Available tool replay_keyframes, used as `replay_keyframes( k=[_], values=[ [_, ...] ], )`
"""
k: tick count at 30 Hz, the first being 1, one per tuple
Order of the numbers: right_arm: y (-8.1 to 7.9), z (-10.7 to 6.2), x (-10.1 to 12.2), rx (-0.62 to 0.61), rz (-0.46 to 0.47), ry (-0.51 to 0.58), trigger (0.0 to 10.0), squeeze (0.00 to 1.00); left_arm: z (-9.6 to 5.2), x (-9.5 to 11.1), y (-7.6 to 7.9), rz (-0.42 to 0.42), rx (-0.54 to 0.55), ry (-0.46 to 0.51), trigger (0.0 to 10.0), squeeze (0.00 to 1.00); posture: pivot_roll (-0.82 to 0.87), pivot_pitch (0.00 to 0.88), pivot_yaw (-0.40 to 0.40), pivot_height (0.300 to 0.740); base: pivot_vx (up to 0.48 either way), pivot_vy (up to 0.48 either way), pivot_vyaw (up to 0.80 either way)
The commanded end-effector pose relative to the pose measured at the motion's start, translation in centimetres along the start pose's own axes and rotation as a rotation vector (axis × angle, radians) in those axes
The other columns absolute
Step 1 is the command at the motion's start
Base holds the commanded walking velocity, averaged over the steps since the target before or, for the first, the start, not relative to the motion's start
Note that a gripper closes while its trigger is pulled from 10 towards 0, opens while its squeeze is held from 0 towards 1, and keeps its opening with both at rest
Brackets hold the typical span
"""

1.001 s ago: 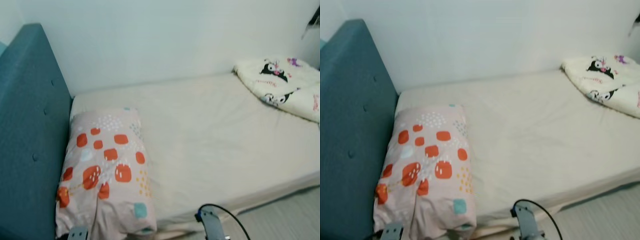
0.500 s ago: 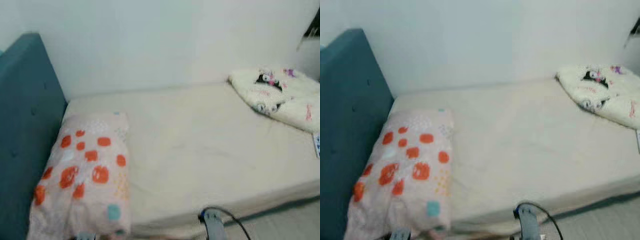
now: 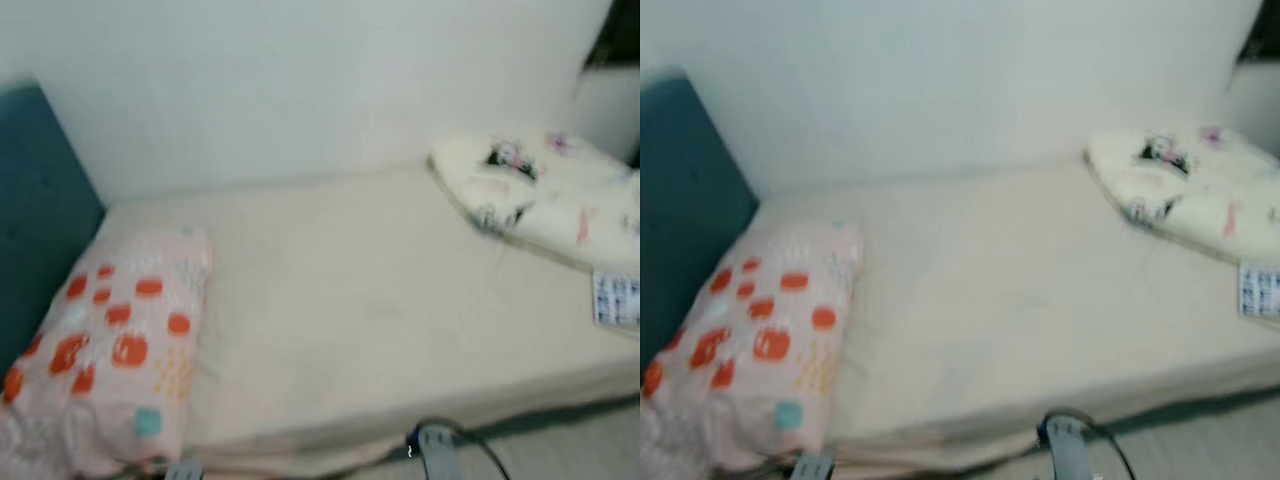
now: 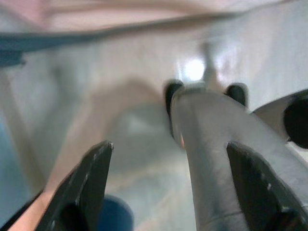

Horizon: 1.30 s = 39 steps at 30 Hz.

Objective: Clean up the room

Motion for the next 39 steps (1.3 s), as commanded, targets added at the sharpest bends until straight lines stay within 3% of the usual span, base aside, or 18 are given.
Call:
replay_keyframes(
  k=[1, 16, 39],
  values=[
    [-0.42, 0.03, -0.34, 0.007, 0.011, -0.007, 10.0, 0.00, -0.03, -0.58, 0.40, 0.009, -0.010, -0.019, 10.0, 0.00, -0.01, 0.072, -0.012, 0.738, 0.000, -0.469, 0.00],
    [-0.34, 0.01, -0.55, 0.005, 0.020, -0.007, 10.0, 0.00, -0.18, -1.24, 0.07, 0.017, -0.005, -0.037, 10.0, 0.00, -0.01, 0.080, -0.004, 0.738, 0.000, -0.469, 0.00],
    [-0.49, 0.02, -0.59, 0.009, 0.030, -0.003, 10.0, 0.00, -0.05, -0.63, 0.44, 0.031, -0.034, -0.026, 10.0, 0.00, -0.01, 0.082, 0.004, 0.738, 0.011, -0.456, 0.00]
  ],
)
Point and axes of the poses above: a point about 5 cm out from each wrist's last joint towards the gripper, its own z axis pointing out of the wrist towards the gripper, its own x axis along the axis of the wrist's last joint, y = z × x, the point moved 4 cm from there along z, pointing out of the wrist towards the gripper, and after that the axes turned 9 degrees about z, right-handed, at the moved point
